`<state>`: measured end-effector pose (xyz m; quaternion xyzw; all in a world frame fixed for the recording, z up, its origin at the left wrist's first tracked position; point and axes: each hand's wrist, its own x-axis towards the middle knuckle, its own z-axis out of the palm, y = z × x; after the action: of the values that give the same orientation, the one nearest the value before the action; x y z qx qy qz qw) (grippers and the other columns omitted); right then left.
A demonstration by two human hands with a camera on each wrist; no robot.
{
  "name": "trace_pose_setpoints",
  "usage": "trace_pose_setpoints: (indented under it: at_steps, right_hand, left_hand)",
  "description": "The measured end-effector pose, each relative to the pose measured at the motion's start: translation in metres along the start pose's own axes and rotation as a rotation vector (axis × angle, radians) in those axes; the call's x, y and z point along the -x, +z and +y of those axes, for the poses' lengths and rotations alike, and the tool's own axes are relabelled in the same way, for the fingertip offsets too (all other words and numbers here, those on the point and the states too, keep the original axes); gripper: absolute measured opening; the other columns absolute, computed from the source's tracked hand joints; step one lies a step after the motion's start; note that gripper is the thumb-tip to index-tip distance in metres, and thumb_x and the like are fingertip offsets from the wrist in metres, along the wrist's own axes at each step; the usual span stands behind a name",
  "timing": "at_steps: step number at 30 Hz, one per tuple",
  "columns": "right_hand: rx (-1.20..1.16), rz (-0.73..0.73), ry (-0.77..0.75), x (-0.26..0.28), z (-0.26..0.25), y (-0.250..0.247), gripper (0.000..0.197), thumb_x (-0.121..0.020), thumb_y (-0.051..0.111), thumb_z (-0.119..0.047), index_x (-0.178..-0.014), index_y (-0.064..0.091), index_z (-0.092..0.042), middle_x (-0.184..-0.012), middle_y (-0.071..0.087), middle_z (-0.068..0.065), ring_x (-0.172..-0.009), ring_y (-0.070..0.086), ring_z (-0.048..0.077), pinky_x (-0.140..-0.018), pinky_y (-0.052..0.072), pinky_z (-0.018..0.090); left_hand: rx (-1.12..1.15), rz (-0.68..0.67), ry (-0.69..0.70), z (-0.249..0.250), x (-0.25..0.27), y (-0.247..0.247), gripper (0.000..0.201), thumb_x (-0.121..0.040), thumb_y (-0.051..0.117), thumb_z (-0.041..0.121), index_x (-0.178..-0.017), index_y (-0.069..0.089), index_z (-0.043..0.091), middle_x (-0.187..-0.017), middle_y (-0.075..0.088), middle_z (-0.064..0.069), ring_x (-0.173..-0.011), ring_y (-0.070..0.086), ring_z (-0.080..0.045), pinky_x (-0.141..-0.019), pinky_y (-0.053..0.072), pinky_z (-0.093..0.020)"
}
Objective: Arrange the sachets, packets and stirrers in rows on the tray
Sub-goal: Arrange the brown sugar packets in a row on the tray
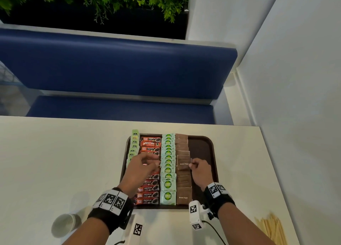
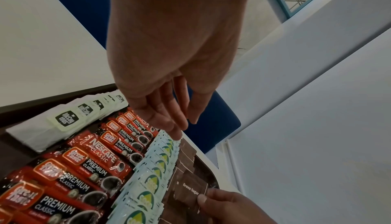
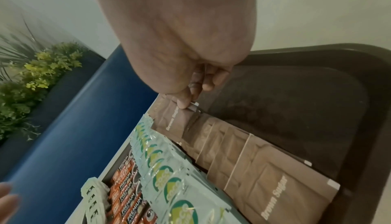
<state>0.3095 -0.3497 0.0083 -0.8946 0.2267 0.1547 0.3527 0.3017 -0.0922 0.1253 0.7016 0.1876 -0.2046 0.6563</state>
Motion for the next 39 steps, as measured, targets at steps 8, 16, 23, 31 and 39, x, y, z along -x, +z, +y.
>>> trace_pose_setpoints:
  at_steps: [8,16,23,31,39]
  right_hand:
    - [0.088,0.016,0.040,-0.004,0.001,0.012,0.019,-0.103,0.061,-0.028,-0.116,0.075,-0.025,-0.119,0.068,0.008,-0.120,0.055,0.035,-0.100,0.049,0.043]
    - [0.162,0.004,0.036,0.002,-0.001,0.009,0.018,-0.105,0.059,-0.029,-0.117,0.072,-0.025,-0.119,0.069,0.005,-0.121,0.051,0.034,-0.097,0.043,0.040]
    - [0.115,0.038,0.028,0.000,0.005,0.016,0.010,-0.099,0.067,-0.031,-0.094,0.059,-0.035,-0.094,0.072,-0.006,-0.105,0.057,0.025,-0.085,0.038,0.036]
    - [-0.002,0.074,0.045,0.003,0.004,0.014,0.020,-0.095,0.072,-0.028,-0.099,0.053,-0.031,-0.091,0.070,-0.002,-0.102,0.051,0.023,-0.090,0.048,0.044]
    - [-0.061,0.101,0.068,0.009,0.009,0.010,0.024,-0.093,0.075,-0.034,-0.101,0.052,-0.031,-0.086,0.069,-0.005,-0.094,0.064,0.024,-0.086,0.056,0.046]
  left_hand:
    - [-0.026,-0.019,-0.032,-0.003,0.006,-0.002,0.015,-0.097,0.078,0.008,-0.110,0.077,0.014,-0.099,0.082,-0.009,-0.092,0.081,-0.024,-0.072,0.061,-0.020]
    - [-0.065,-0.014,-0.028,-0.003,0.005,-0.004,0.015,-0.097,0.079,0.011,-0.110,0.077,0.018,-0.096,0.082,-0.005,-0.091,0.081,-0.022,-0.077,0.062,-0.026]
    - [-0.079,-0.005,-0.021,-0.002,0.007,-0.003,0.016,-0.096,0.079,0.010,-0.110,0.077,0.018,-0.099,0.081,-0.006,-0.091,0.081,-0.021,-0.069,0.060,-0.018]
    - [-0.136,0.010,-0.011,-0.003,0.010,-0.008,0.017,-0.095,0.080,0.013,-0.109,0.078,0.022,-0.096,0.082,-0.003,-0.089,0.080,-0.016,-0.074,0.058,-0.025]
    - [-0.079,0.040,-0.017,-0.004,0.010,-0.016,0.013,-0.097,0.078,0.014,-0.110,0.076,0.017,-0.095,0.083,-0.004,-0.088,0.082,-0.020,-0.080,0.061,-0.031]
